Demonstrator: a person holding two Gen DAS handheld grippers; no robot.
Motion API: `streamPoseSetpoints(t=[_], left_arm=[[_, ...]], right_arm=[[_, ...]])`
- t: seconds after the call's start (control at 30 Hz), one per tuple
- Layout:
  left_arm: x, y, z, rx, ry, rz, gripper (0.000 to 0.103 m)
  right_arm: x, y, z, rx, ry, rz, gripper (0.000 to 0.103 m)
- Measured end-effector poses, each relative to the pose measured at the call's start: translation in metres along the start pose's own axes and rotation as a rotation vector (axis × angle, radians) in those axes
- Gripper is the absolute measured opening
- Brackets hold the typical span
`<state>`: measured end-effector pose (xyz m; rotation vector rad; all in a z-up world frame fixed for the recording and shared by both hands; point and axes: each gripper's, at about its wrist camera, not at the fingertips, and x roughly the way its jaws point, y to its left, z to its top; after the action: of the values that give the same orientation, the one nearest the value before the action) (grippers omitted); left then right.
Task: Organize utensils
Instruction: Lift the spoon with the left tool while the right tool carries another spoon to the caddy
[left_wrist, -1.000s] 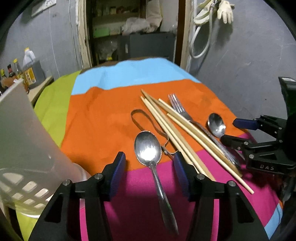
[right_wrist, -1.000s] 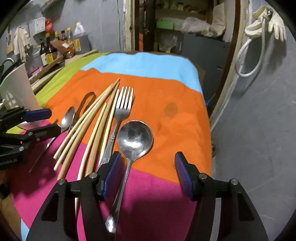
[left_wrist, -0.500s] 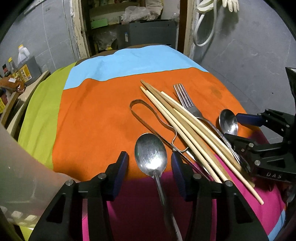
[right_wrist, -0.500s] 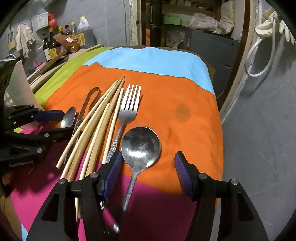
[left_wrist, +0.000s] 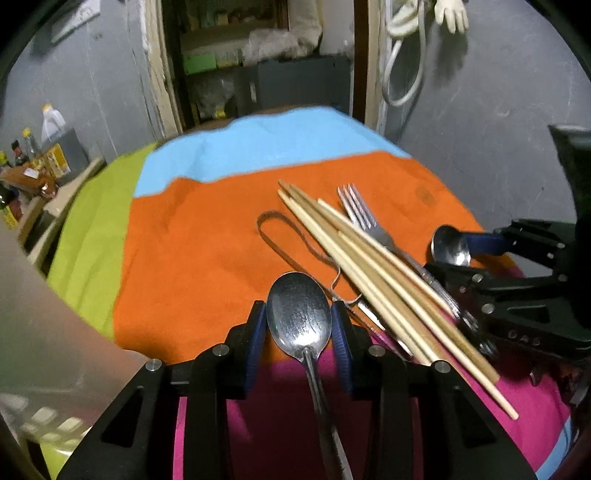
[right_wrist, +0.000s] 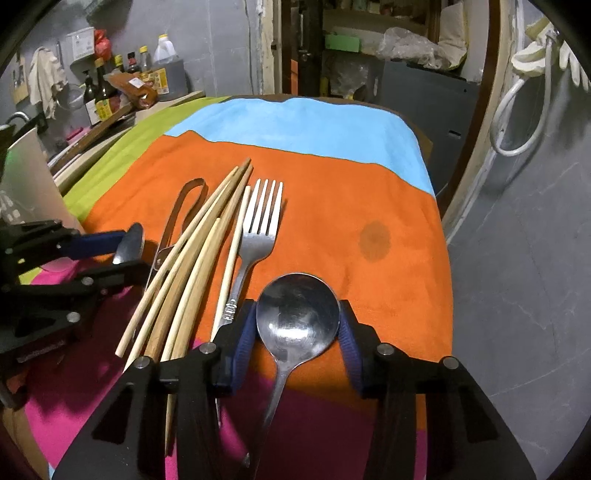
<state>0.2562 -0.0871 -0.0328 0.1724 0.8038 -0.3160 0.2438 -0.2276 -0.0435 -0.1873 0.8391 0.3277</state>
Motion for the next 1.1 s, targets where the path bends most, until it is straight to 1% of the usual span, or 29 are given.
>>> streamPoseSetpoints(t=[0.1, 0.2, 0.33, 0.4, 0.53, 0.6, 0.7, 0.9, 1.1], left_arm=[[-0.020, 0.002, -0.004, -0.014, -0.083, 0.008, 0.030], [-0.039, 0.003, -0.007, -0.034, -0.171, 0.022, 0.030], [-0.065, 0.000, -0.014, -0.044, -0.315, 0.061, 0.030], [-0.076, -0.004, -0.017, -0.038, -0.369, 0.083, 0.030], [-0.092, -0.011, -0.020, -0.024, -0.467, 0.136, 0.030], [-0.098, -0.012, -0.021, -0.021, -0.502, 0.153, 0.030], [-0.112, -0.011, -0.024, -0.027, -0.555, 0.174, 0.030], [-0.134, 0.000, -0.025, -0.053, -0.622, 0.197, 0.030], [-0.156, 0.017, -0.024, -0.093, -0.653, 0.212, 0.030]], right_arm=[[-0.014, 0.005, -0.002, -0.019, -0.069, -0.014, 0.041], [-0.035, 0.016, -0.006, -0.055, -0.181, -0.055, 0.041], [-0.060, 0.035, -0.014, -0.117, -0.328, -0.139, 0.041], [-0.069, 0.047, -0.020, -0.158, -0.393, -0.195, 0.041], [-0.080, 0.063, -0.026, -0.207, -0.489, -0.282, 0.040], [-0.085, 0.068, -0.027, -0.215, -0.534, -0.311, 0.040], [-0.093, 0.071, -0.028, -0.205, -0.584, -0.328, 0.040], [-0.111, 0.075, -0.021, -0.178, -0.666, -0.326, 0.040], [-0.128, 0.086, -0.006, -0.179, -0.736, -0.295, 0.040]])
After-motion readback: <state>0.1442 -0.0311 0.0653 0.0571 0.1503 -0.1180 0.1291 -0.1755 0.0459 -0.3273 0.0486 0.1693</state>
